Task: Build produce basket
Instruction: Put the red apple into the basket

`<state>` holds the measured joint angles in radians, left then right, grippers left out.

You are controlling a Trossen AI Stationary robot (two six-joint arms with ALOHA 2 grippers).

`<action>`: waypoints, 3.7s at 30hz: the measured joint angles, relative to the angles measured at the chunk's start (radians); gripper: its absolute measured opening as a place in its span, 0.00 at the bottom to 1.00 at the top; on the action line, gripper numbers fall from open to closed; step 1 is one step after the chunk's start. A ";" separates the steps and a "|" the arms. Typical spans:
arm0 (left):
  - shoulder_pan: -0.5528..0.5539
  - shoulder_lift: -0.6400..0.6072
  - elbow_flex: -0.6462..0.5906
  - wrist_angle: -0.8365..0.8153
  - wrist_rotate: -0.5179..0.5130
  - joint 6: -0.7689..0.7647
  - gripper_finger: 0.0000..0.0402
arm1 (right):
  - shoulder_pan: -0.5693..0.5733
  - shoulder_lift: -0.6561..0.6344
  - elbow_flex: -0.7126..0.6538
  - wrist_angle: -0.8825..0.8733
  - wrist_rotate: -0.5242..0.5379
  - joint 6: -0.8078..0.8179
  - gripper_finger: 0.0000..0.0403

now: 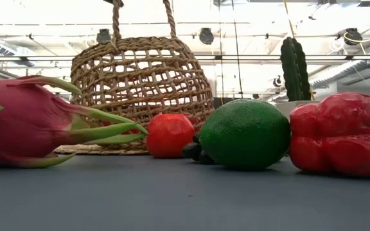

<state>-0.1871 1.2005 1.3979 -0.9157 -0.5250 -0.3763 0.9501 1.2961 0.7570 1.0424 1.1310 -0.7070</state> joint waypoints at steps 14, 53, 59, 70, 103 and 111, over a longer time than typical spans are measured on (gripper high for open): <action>-0.397 0.032 0.000 -0.002 -0.382 -0.129 0.99 | 0.000 0.000 0.000 -0.088 0.012 0.215 0.51; -0.538 -0.011 -0.283 0.422 -0.417 0.162 0.99 | -0.202 0.166 0.000 -0.949 -0.661 1.541 0.51; -0.532 -0.011 -0.283 0.427 -0.414 0.157 0.99 | -0.182 0.173 0.000 -1.051 -0.660 1.606 0.51; -0.527 -0.011 -0.283 0.457 -0.415 0.170 0.99 | -0.130 0.173 0.000 -1.082 -0.631 1.689 0.51; -0.500 -0.010 -0.283 0.439 -0.414 0.159 0.99 | -0.780 0.172 0.039 -1.062 -0.801 0.941 0.92; -0.500 -0.010 -0.283 0.439 -0.414 0.161 0.99 | -0.871 0.172 0.039 -1.089 -0.900 1.002 0.99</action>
<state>-0.6876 1.1908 1.1145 -0.4763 -0.9392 -0.2157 0.0794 1.4681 0.7956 -0.0467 0.2307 0.2950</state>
